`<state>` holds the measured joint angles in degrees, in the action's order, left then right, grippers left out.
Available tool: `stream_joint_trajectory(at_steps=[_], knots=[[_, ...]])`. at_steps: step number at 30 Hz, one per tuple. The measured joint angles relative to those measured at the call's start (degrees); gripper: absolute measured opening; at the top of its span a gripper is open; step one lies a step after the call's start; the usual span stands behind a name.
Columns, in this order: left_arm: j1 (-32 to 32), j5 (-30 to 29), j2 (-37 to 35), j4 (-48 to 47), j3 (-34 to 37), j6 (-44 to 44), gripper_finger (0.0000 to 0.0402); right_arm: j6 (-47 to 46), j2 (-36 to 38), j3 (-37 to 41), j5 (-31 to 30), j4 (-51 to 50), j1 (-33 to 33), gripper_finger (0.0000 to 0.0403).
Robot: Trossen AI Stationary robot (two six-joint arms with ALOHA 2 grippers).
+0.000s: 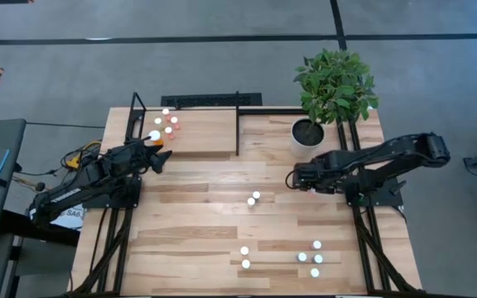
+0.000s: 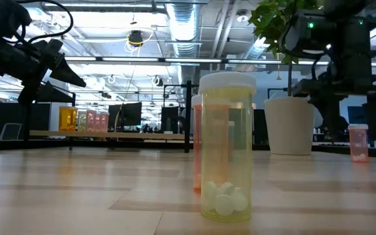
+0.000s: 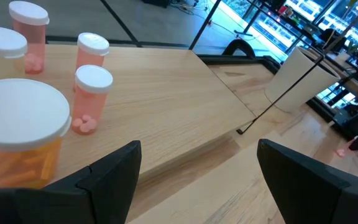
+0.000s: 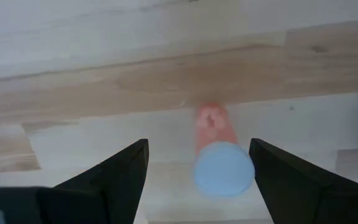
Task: Pick and place medicine bottles onto shelf by color
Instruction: Move the pink pill bottle to the center
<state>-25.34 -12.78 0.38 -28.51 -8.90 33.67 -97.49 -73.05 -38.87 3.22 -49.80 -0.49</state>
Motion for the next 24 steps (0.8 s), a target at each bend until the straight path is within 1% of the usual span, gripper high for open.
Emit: stream_joint_trajectory(at_steps=[3, 14, 20, 24], knots=[[0.0, 0.0, 0.0, 0.0, 0.0, 0.0, 0.0309, 0.0, -0.1, 0.7, 1.1, 0.9, -0.6, 0.0302], [0.0, 0.0, 0.0, 0.0, 0.0, 0.0, 0.0309, 1.4, 0.0, 0.7, 1.9, 0.4, -1.4, 0.0298], [0.0, 0.0, 0.0, 0.0, 0.0, 0.0, 0.0309, 3.5, 0.0, 0.7, 1.9, 0.5, -2.9, 0.0263], [0.0, 0.0, 0.0, 0.0, 0.0, 0.0, 0.0309, 3.5, 0.0, 0.7, 1.9, 0.5, -3.4, 0.0229]])
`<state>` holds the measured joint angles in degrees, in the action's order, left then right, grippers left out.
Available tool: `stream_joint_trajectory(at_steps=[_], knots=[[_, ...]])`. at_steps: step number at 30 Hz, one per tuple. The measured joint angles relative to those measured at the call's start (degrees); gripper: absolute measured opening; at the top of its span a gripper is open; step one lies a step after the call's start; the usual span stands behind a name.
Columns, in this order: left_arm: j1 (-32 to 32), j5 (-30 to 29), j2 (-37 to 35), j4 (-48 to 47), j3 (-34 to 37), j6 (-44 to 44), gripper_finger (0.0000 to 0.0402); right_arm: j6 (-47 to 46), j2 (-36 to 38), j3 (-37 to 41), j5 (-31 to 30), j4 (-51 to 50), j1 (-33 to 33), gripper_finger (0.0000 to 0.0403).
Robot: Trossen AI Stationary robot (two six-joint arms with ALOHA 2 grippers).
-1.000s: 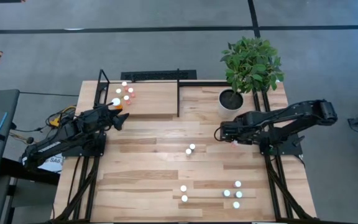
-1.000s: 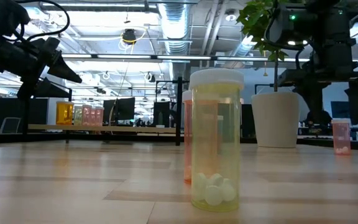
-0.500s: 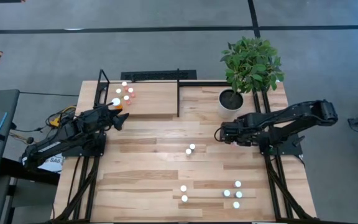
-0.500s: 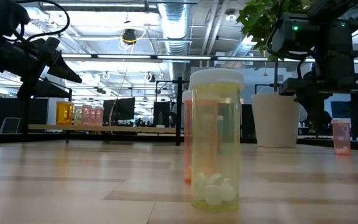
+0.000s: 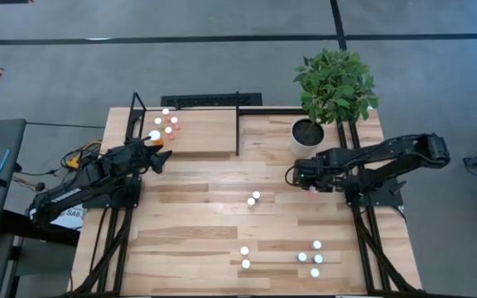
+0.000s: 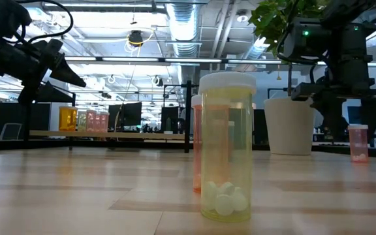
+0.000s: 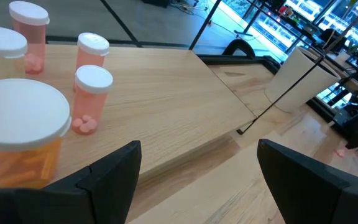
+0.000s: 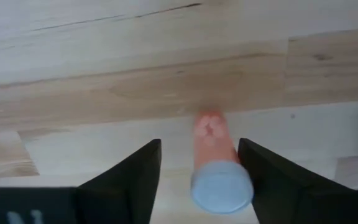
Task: Pick and place medicine bottles onto shelf by color
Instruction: Move the pink pill bottle to the center
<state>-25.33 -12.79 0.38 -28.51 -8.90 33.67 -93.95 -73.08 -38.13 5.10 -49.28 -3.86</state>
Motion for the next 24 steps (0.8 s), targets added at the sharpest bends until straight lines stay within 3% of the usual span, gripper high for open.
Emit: stream_joint_trajectory(at_steps=[12, 24], knots=[[0.0, 0.0, 0.0, 0.0, 0.0, 0.0, 0.0309, 0.0, 0.0, 0.0, 1.6, 1.3, 0.0, 0.0136], [0.0, 0.0, 0.0, 0.0, 0.0, 0.0, 0.0309, 5.0, -1.5, -6.6, 1.0, -2.9, -2.7, 0.0135]])
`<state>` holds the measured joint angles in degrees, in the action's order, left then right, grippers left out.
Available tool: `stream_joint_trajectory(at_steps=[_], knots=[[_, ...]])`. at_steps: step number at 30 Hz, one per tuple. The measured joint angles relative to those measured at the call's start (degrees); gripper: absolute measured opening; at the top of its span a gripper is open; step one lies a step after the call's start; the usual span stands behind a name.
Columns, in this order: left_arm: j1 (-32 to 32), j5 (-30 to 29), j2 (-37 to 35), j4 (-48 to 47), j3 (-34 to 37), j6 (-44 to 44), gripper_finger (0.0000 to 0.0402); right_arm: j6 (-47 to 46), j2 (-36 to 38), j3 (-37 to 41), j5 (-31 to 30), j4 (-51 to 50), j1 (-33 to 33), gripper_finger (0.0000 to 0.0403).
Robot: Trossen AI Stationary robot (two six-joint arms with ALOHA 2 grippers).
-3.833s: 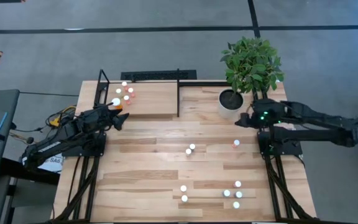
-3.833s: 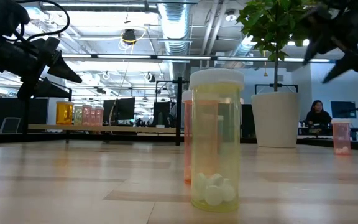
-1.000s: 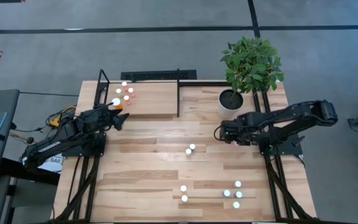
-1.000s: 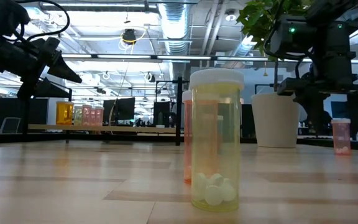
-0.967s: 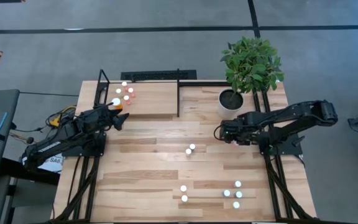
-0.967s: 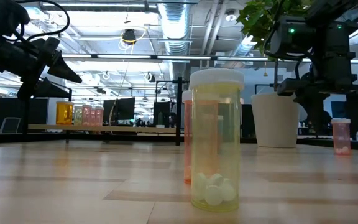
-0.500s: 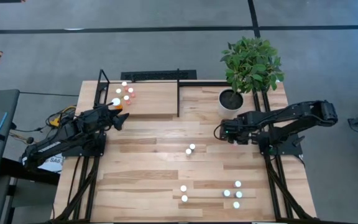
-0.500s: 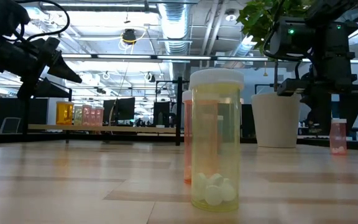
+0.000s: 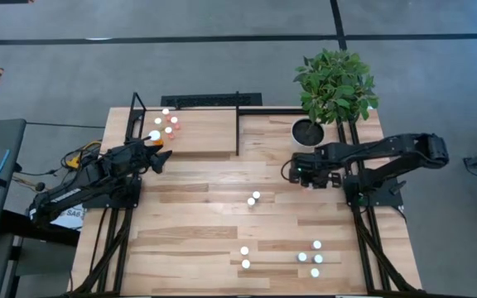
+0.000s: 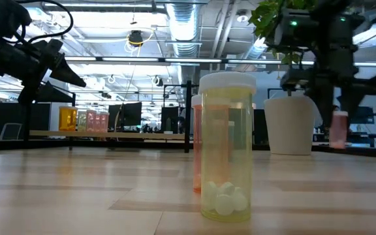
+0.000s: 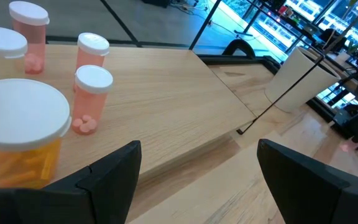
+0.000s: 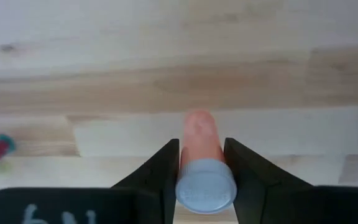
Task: Pick and place medicine bottles onto shelf by color
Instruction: Move the pink pill bottle to the center
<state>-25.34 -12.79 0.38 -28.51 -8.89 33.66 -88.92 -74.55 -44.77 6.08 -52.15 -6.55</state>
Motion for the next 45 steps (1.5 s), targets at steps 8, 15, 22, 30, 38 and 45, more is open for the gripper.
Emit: stream_joint_trajectory(at_steps=[8, 15, 22, 30, 38, 45], knots=[[0.0, 0.0, 0.0, 0.0, 0.0, 0.0, 0.0309, 10.7, -9.2, -13.1, -0.2, -5.9, -4.3, 0.0135], [0.0, 0.0, 0.0, 0.0, 0.0, 0.0, 0.0309, 21.9, -20.9, -28.7, -0.2, -11.3, -5.3, 0.0136], [0.0, 0.0, 0.0, 0.0, 0.0, 0.0, 0.0309, 32.0, -32.5, -45.0, -0.2, -19.3, -5.1, 0.0135], [0.0, 0.0, 0.0, 0.0, 0.0, 0.0, 0.0309, 37.9, -42.1, -59.6, -1.6, -25.2, -3.4, 0.0134], [0.0, 0.0, 0.0, 0.0, 0.0, 0.0, 0.0309, 37.2, -48.9, -70.9, -2.0, -26.9, -1.7, 0.0134], [0.0, 0.0, 0.0, 0.0, 0.0, 0.0, 0.0309, 32.2, -55.1, -78.8, -2.3, -27.1, -0.5, 0.0134]])
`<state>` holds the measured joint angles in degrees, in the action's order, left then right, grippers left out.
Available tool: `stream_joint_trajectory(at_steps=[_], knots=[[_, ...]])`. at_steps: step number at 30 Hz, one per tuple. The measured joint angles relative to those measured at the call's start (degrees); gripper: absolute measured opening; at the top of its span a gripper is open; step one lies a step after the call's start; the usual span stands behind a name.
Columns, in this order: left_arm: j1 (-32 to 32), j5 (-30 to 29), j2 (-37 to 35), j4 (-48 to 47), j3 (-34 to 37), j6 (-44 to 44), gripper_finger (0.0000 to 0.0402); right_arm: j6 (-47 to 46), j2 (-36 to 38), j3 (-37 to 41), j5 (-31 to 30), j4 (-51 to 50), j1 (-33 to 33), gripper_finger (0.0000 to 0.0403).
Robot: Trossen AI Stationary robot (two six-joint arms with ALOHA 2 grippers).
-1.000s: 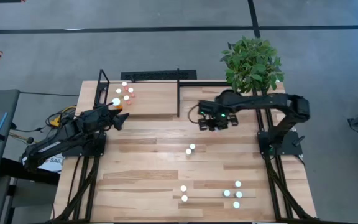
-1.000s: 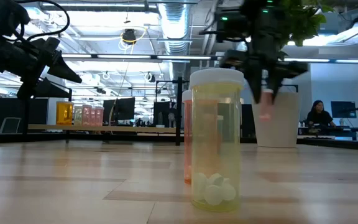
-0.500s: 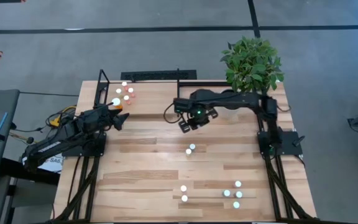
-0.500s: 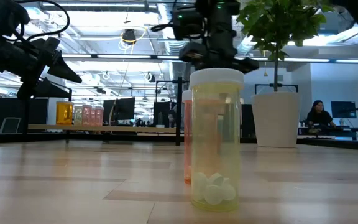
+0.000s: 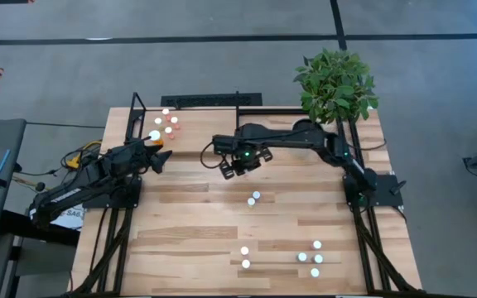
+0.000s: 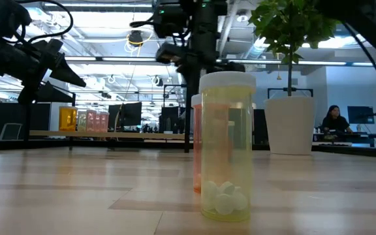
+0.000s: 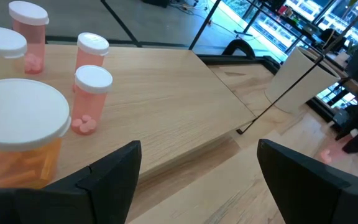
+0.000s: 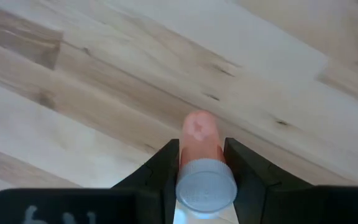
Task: Pick and place medicine bottles onto shelf by color
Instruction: Move the pink pill bottle to the center
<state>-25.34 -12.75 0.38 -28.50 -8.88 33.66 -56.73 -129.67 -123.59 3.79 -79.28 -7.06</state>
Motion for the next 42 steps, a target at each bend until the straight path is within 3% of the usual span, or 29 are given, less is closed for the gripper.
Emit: stream_joint_trajectory(at_steps=[11, 42], knots=[[0.0, 0.0, 0.0, 0.0, 0.0, 0.0, 0.0309, 1.4, -11.1, -11.5, 0.4, -0.2, 1.6, 0.0135], [0.0, 0.0, 0.0, 0.0, 0.0, 0.0, 0.0309, 3.3, -11.3, -10.0, -3.8, 3.9, 2.9, 0.0135]])
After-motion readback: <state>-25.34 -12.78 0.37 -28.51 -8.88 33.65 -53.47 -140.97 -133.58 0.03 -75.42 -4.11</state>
